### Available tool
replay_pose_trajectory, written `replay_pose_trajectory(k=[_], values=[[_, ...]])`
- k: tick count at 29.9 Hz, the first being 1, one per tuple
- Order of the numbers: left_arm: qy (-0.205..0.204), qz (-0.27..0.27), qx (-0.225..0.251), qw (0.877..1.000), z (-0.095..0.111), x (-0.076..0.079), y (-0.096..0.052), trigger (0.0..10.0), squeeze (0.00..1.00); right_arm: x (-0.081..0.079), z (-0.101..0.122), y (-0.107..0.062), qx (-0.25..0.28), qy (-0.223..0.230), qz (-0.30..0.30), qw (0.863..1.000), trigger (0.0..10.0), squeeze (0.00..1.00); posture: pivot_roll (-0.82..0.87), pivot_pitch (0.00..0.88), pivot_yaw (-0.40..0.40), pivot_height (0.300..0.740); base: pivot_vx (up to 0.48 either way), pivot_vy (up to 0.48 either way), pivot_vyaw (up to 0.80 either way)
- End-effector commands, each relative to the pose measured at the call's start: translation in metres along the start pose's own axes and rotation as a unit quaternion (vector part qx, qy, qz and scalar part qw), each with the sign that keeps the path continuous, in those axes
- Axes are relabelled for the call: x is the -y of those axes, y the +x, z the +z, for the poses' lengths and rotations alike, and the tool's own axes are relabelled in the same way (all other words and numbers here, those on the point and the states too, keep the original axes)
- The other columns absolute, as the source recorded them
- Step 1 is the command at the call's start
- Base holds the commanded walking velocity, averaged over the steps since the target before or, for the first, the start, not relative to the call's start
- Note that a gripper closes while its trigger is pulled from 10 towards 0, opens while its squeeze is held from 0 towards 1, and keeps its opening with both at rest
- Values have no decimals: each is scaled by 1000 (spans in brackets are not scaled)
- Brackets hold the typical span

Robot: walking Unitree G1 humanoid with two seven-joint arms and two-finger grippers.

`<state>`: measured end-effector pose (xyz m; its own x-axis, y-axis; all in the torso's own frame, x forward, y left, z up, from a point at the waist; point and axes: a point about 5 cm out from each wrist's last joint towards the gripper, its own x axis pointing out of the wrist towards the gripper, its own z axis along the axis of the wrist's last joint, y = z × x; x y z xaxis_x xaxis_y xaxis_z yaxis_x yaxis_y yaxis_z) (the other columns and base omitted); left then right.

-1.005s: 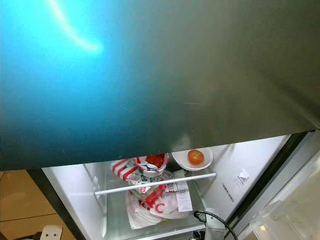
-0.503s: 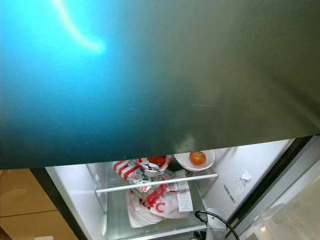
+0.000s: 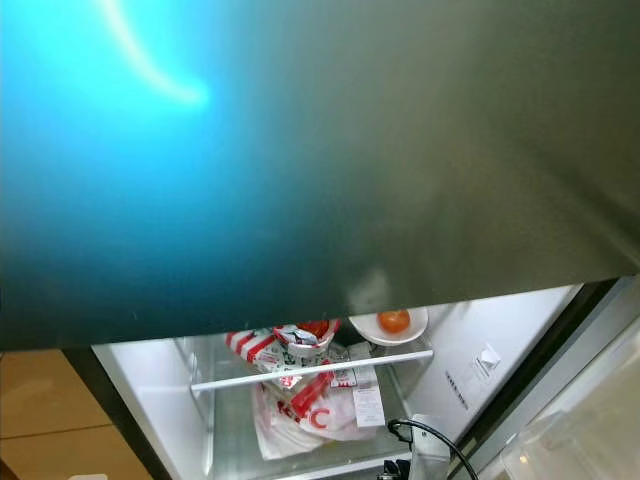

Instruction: Restocking fridge

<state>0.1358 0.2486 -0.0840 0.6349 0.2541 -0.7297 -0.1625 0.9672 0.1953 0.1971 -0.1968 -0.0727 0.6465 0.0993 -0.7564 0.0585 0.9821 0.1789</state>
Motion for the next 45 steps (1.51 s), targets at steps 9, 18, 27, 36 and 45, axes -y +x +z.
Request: replay_pose_trajectory(k=[9, 18, 27, 36, 45], values=[[28, 21, -31, 999, -10, -14, -3, 10000, 0, 1, -3, -1, -4, 1, -3, 1000, 10000, 0, 53, 16, -29, 659, 0, 0, 0], [29, 23, -30, 999, -12, -13, -4, 10000, 0, 2, -4, -1, -10, -5, -5, 1000, 10000, 0, 59, 20, -36, 659, 0, 0, 0], [62, -21, -40, 997, -18, 0, -6, 10000, 0, -2, -13, -2, -35, -21, 13, 999, 10000, 0, 74, 42, -45, 659, 0, 0, 0], [79, -131, -49, 987, -27, 55, -12, 10000, 0, -10, -22, -2, -51, -41, 36, 997, 10000, 0, 60, 63, -54, 659, 0, 0, 0], [17, -55, -57, 997, -35, 35, -15, 10000, 0, -9, -21, -2, -53, -48, 44, 996, 10000, 0, 59, 50, -61, 659, 0, 0, 0]])
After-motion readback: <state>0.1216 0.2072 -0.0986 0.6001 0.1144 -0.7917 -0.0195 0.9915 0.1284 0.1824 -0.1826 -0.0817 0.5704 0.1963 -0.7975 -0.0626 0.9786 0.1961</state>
